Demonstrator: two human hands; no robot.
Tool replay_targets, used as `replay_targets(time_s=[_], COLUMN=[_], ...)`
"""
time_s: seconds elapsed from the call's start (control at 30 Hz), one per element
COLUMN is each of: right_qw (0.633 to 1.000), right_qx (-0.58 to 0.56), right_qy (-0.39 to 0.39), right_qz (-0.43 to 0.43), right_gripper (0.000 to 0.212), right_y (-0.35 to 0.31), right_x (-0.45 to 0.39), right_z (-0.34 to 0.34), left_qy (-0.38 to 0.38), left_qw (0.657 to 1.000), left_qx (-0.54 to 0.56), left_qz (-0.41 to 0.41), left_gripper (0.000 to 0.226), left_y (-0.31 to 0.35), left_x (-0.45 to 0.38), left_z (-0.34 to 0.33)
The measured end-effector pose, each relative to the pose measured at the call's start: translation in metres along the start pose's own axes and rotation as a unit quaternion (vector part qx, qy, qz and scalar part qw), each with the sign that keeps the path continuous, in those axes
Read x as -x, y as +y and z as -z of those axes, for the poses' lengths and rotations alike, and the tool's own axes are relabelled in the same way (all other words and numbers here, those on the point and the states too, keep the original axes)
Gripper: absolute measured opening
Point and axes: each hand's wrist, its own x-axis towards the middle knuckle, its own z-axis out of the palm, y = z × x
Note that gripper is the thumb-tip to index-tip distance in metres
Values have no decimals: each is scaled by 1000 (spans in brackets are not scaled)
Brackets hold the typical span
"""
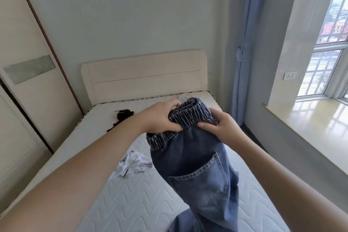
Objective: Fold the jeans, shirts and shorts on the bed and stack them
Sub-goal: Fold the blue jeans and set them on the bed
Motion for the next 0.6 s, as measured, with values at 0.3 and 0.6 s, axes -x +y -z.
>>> replay_targets(time_s=[0.3,0.6], right_qw=[917,881], right_qx=[-31,-228], right_qy=[-4,-64], right_qz=[-399,-410], right_gripper=[54,77], right_y=[161,208], right_x=[85,120], right_z=[-26,-63], left_qy=[6,28], left_qw=[999,998], left_qx=[26,35], left_qz=[36,39], left_gripper=[45,51], left_y=[-22,-19], left_x=[15,36], left_z=[-19,-13])
